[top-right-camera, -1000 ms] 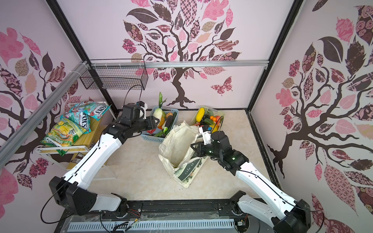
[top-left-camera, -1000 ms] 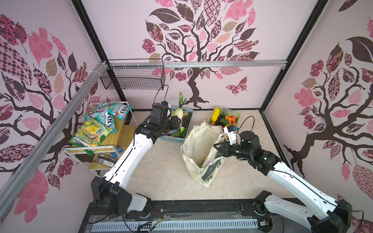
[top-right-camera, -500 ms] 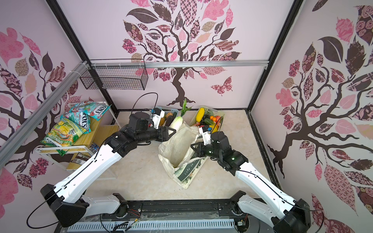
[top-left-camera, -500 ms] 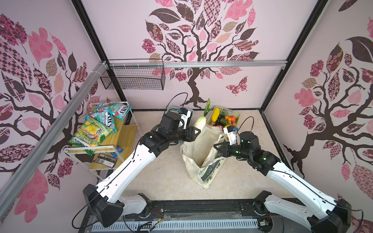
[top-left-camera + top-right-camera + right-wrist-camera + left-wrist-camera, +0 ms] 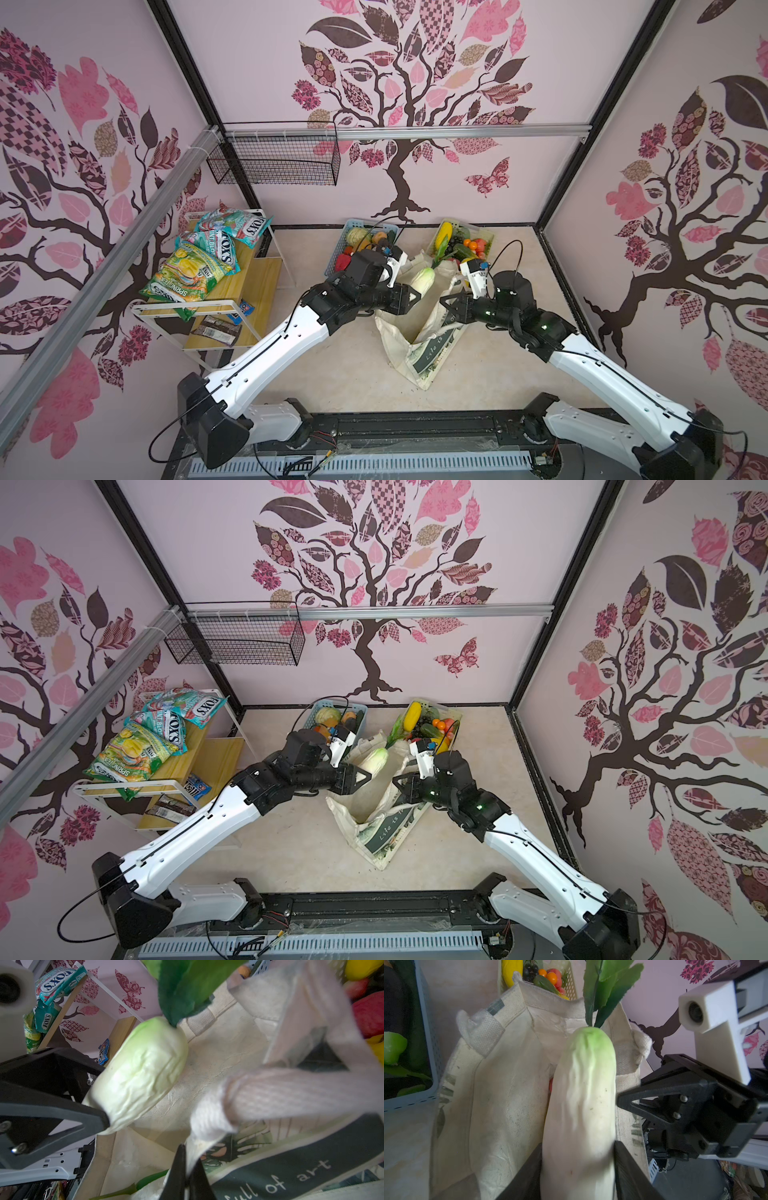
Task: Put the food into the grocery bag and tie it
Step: 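Carry the white radish over the tote bag with the left gripper, then lower the radish into the bag and open the left gripper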
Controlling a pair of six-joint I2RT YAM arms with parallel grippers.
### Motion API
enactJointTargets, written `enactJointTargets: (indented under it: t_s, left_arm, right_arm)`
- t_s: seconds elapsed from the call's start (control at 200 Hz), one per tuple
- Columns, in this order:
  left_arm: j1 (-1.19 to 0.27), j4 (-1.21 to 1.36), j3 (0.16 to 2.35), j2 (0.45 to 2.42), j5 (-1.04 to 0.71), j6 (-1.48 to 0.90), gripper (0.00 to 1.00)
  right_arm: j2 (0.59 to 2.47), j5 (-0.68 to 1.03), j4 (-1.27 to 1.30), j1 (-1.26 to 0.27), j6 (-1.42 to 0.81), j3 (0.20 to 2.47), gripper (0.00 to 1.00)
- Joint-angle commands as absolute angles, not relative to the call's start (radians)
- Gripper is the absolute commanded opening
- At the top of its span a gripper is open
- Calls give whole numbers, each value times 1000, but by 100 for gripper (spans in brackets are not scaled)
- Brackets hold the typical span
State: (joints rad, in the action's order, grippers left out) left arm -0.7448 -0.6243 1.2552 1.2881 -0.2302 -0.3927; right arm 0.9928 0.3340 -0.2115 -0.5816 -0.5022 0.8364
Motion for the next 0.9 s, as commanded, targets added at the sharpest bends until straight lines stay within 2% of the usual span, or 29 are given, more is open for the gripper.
enactJointTargets:
  t_s: [0.0,0.895]
  left_arm:
    - [-750,-636,1208,1273,-219,-356,49]
    - [-802,-631,1145,1374,-202,-330,49]
  right_arm:
    - [997,330,-153,-588,-506,841,7]
    - [1014,334,-138,-588,-513,838,7]
